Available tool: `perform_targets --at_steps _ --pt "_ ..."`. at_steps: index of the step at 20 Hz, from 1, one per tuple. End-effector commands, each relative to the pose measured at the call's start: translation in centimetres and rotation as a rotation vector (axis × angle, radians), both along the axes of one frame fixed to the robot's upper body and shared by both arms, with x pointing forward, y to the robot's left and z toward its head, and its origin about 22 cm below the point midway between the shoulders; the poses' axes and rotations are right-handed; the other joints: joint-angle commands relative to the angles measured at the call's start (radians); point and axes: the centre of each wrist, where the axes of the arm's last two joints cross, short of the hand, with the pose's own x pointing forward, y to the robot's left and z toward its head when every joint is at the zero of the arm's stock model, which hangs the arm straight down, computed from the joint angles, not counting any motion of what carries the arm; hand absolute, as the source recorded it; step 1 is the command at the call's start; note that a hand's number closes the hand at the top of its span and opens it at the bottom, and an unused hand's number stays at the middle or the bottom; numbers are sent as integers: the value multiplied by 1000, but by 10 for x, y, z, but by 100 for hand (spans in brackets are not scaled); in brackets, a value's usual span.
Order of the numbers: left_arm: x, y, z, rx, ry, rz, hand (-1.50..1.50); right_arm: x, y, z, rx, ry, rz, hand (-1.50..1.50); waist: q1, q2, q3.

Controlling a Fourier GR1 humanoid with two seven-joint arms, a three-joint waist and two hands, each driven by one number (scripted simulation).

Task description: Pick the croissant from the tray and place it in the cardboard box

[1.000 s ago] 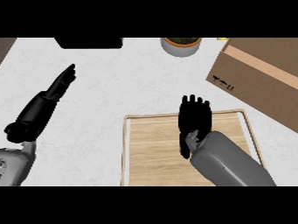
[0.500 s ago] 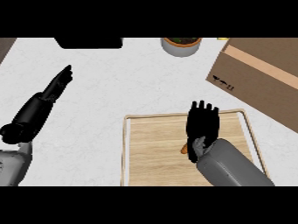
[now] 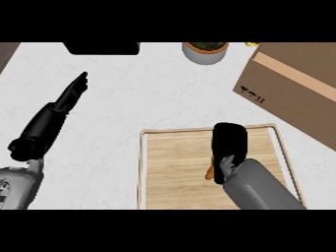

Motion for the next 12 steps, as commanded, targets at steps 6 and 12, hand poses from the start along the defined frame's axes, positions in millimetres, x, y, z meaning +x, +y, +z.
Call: perform_targets --at_steps 6,12 --pt "-7 14 12 13 -8 -13 0 2 2 -14 -98 -110 63 150 4 8 5" --pt "3 -3 -2 -11 -23 -21 0 2 21 23 243 -208 533 150 19 19 8"
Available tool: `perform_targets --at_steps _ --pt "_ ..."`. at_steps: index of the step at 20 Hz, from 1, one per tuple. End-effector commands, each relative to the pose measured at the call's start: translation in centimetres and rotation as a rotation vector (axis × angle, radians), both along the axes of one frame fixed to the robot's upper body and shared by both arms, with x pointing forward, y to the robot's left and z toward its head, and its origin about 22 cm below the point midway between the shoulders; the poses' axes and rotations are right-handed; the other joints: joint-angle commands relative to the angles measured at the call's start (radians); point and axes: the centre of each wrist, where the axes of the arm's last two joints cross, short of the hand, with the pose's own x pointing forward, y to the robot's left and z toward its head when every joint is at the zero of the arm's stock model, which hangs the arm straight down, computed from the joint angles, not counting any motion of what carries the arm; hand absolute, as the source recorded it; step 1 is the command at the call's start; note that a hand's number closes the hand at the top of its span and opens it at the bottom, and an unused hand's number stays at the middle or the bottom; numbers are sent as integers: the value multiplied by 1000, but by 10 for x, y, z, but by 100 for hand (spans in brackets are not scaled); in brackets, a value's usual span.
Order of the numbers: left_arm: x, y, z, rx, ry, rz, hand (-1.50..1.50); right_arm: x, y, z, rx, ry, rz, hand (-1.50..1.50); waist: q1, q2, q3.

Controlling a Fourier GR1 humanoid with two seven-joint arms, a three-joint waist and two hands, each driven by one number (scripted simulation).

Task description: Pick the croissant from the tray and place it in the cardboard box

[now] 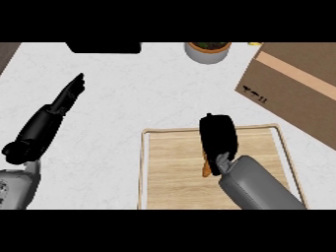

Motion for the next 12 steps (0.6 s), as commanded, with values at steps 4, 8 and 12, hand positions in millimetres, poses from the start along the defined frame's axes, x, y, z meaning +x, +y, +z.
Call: perform_targets --at_steps 4,8,12 --pt "4 -7 2 -10 -4 -20 0 6 5 33 352 -145 527 150 19 12 4" --pt "9 -11 5 16 3 -6 0 27 -27 51 350 -277 650 150 -2 4 2" --pt "4 2 -1 2 21 13 0 21 -21 91 412 -371 651 150 -8 -2 1"
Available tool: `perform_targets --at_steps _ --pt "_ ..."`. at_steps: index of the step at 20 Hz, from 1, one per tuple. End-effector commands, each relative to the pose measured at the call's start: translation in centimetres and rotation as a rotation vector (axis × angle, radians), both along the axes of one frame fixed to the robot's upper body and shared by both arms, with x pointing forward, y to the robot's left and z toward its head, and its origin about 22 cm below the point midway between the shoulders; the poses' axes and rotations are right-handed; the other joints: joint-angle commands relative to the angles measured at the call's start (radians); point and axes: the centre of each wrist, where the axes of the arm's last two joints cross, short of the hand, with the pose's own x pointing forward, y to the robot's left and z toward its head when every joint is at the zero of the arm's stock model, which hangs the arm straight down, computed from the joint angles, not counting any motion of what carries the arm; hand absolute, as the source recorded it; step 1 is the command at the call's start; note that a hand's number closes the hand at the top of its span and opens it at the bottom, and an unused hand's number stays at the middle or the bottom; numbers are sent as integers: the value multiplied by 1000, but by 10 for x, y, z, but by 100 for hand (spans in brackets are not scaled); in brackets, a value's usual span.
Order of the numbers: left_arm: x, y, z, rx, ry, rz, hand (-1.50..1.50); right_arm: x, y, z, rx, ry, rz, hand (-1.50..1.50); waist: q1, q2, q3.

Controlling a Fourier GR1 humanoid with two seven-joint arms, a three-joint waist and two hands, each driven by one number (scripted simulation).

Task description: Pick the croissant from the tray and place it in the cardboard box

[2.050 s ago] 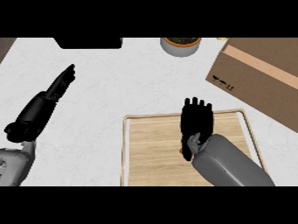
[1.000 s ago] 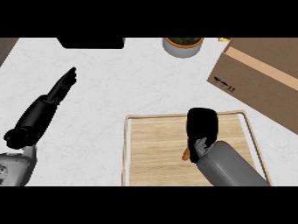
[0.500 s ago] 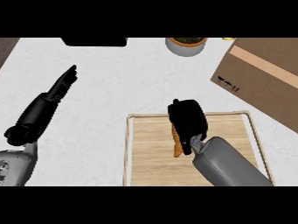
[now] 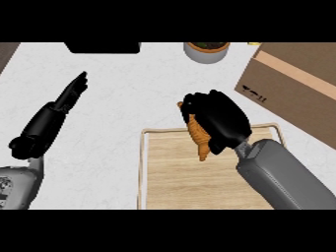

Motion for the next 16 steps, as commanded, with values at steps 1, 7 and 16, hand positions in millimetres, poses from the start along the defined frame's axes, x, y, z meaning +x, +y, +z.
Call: perform_targets --at_steps 1,7,16 --pt "-16 14 -17 11 17 -10 0 4 -17 43 95 -87 19 150 -5 -4 -1" --pt "-17 -4 -5 -25 10 12 0 16 -48 77 357 -144 -311 150 -9 -8 -1" --pt "0 -4 4 0 8 -8 0 73 -138 115 475 -169 -585 150 3 2 -1"
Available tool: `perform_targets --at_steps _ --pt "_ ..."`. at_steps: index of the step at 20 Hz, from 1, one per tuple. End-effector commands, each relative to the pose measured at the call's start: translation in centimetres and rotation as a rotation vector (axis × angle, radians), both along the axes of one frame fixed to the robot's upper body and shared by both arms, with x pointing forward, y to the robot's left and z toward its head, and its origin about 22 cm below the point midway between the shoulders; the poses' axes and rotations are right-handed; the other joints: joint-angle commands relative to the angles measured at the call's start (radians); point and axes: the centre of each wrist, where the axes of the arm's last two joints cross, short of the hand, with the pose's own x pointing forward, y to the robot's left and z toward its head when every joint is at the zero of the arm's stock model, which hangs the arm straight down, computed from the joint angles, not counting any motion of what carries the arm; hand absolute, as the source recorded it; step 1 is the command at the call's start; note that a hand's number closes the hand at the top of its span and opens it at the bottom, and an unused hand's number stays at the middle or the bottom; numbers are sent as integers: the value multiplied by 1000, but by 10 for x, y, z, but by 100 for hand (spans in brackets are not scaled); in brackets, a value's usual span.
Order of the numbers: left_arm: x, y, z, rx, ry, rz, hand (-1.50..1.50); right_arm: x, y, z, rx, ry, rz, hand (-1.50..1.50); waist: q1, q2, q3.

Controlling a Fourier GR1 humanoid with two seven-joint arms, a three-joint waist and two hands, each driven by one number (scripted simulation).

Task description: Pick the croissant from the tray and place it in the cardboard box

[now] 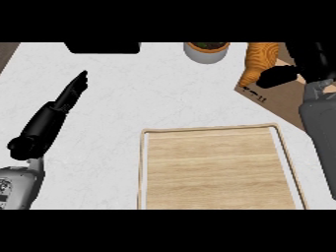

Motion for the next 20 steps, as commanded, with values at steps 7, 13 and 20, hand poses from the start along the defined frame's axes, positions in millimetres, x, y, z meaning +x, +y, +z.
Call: perform_targets --at_steps 7,13,20 --pt "4 -10 -6 5 -10 -20 0 46 -103 -2 -94 75 -152 150 15 8 0" --pt "8 -2 7 4 -17 -22 0 49 -158 2 -135 413 -156 150 30 13 1" --pt "8 -10 8 8 -10 -41 0 47 -192 -22 -261 602 -140 150 39 16 1"
